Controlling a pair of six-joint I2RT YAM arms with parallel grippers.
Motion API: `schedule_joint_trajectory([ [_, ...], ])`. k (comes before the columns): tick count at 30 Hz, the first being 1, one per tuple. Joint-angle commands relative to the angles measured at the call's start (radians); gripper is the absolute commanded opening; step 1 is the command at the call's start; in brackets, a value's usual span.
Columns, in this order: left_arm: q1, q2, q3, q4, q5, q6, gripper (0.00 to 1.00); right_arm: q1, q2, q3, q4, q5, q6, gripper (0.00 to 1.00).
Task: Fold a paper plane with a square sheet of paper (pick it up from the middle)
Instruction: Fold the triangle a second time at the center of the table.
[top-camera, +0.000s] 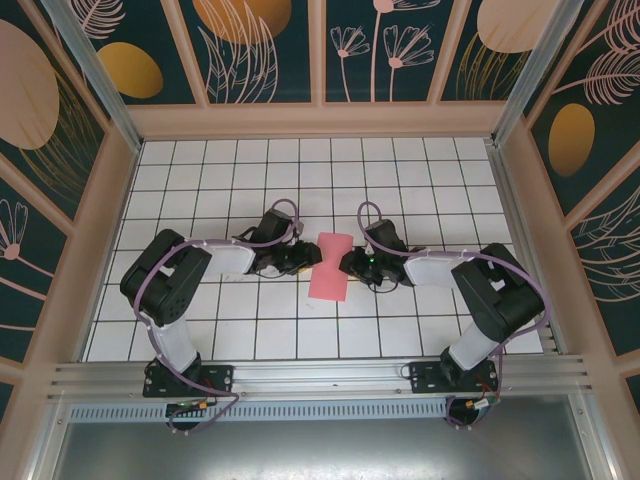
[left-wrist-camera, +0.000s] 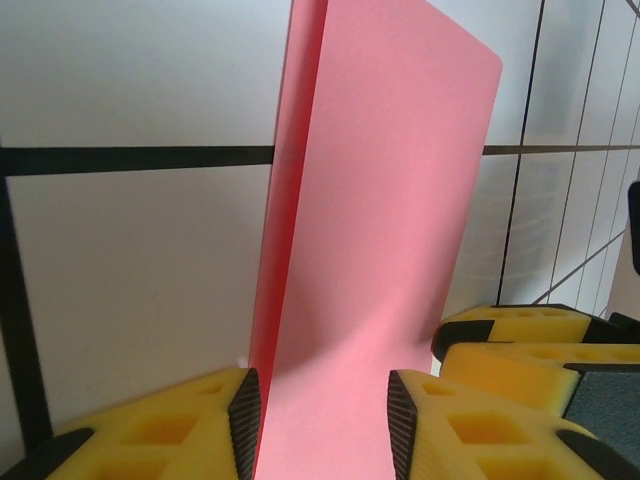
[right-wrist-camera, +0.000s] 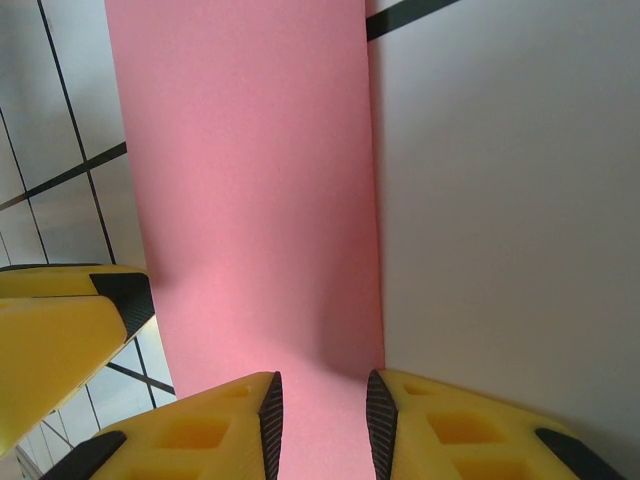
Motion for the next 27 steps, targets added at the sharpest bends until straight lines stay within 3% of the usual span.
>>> schedule_joint_trajectory([
  [1,-0.004,0.024,0.019,-0.003,0.028,0.021,0.4,-0.005,0.048,-0.017,-0.027,0.015,-0.024,0.32],
  [18,-0.004,-0.031,0.005,0.02,0.041,0.016,0.36,-0.005,0.056,-0.004,-0.028,0.016,-0.027,0.33],
  [27,-0.005,-0.05,-0.047,0.119,0.082,-0.041,0.37,-0.004,0.053,-0.005,-0.023,0.014,-0.022,0.33],
])
